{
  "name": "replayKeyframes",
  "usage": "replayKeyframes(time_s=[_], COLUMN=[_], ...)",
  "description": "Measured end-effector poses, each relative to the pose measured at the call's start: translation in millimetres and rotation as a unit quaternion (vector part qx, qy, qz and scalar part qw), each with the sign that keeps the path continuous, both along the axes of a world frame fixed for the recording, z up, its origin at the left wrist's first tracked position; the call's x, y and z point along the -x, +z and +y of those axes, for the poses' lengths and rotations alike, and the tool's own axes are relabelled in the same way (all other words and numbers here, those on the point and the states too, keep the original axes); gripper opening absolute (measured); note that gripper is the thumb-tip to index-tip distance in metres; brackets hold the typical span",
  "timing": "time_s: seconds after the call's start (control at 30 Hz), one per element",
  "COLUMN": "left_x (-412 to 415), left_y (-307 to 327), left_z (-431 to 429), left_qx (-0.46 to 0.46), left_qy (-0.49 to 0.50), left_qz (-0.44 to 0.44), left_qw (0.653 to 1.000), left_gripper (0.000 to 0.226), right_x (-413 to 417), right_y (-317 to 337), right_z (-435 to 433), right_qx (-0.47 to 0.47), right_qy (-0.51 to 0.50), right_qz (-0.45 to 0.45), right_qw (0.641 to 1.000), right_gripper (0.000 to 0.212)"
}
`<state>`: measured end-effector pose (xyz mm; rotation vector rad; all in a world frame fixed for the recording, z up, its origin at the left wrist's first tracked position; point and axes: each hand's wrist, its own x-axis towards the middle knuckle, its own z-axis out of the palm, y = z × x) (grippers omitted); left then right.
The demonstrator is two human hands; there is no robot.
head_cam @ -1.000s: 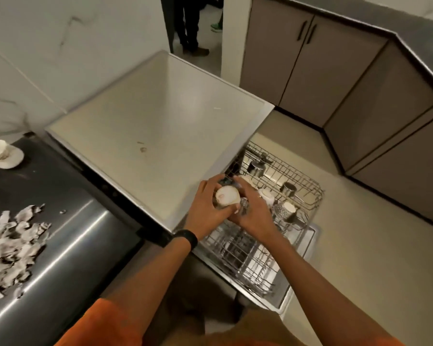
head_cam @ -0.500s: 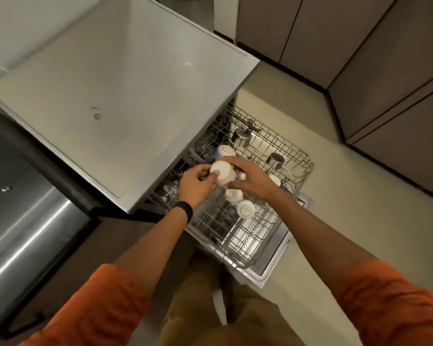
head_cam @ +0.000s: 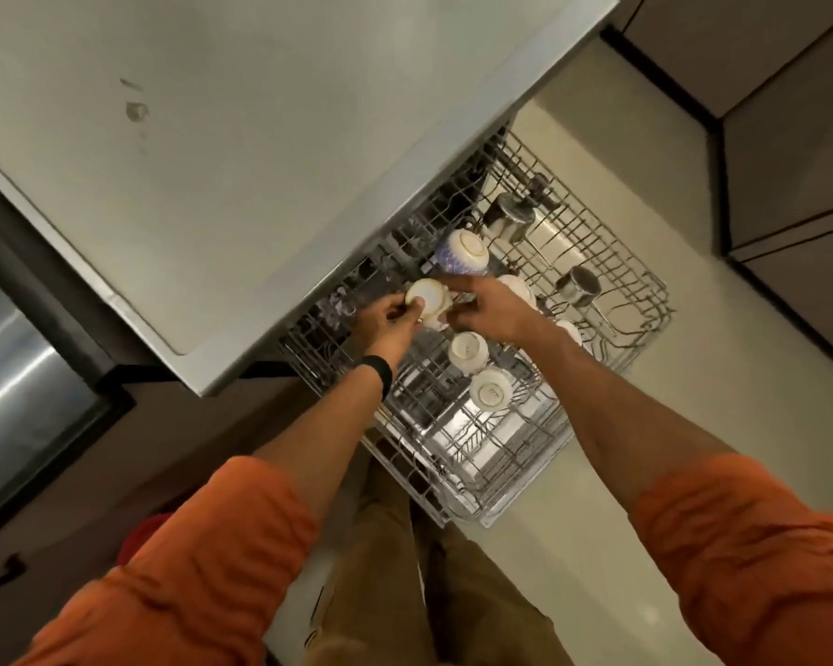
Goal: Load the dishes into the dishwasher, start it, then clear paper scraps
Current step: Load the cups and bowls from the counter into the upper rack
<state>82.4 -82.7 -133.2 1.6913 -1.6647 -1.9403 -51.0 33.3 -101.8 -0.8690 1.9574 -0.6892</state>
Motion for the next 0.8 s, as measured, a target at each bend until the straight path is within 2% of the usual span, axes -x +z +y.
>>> replayKeyframes(time_s=[0.1, 0.23, 0.4, 0.53, 0.8], left_x=[7, 12, 17, 20, 20], left_y=[-20, -37, -50, -57, -63], left_z=[-3, 0, 4, 9, 9], left_qx=[-0.006, 0.005, 0.028, 0.053, 0.037], left_qy=[0.004, -0.010, -0.010, -0.017, 0.005], left_qz=[-0.022, -0.036, -0.060, -0.073, -0.076], left_qw=[1.000, 0.999, 0.998, 0.996, 0.996], left_gripper=[0.023, 0.015, 0.018, 0.017, 0.015], right_x=[6, 9, 14, 14, 14], right_y=[-19, -37, -50, -58, -71], right_z=[-4, -2, -1, 2, -4], right_qx=[-0.015, -0.015, -0.016, -0.008, -0.008], right_qy=[-0.004, -0.029, -0.025, -0.036, -0.049], right_qz=[-0.031, -0.065, -0.088, -0.071, -0.053], right_qw=[0.999, 0.997, 0.996, 0.997, 0.997], right_gripper=[0.064, 0.063, 0.058, 0.046, 0.041])
